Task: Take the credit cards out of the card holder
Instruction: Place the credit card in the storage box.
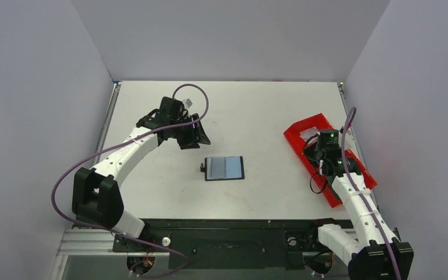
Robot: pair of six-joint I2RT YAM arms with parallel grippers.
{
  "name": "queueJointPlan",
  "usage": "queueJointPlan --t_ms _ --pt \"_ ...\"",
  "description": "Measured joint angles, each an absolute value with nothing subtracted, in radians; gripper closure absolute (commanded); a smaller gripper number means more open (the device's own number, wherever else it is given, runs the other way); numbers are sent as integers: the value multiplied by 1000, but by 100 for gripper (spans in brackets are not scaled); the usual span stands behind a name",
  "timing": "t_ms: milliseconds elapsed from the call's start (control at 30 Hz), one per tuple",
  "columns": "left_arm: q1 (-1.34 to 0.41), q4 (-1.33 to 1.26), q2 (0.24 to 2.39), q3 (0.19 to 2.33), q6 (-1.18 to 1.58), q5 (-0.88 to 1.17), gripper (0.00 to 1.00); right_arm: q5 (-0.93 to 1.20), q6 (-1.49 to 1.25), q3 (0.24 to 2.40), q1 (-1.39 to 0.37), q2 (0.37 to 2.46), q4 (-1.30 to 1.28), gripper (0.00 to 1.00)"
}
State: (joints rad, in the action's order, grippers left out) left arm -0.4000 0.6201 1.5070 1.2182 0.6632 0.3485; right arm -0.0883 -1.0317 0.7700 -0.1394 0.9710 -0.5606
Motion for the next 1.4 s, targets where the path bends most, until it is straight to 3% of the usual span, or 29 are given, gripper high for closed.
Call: queueJointPlan --t_ms 300,967,1400 --pt "-411 628 1544 1244 638 363 50 -171 -1027 767 70 1031 -587 100" --pt "-413 640 1600 1275 607 384 50 -141 -1007 752 171 1332 -365 100" --pt "-413 641 1602 1275 597 401 50 -124 -1048 703 178 1386 -241 75"
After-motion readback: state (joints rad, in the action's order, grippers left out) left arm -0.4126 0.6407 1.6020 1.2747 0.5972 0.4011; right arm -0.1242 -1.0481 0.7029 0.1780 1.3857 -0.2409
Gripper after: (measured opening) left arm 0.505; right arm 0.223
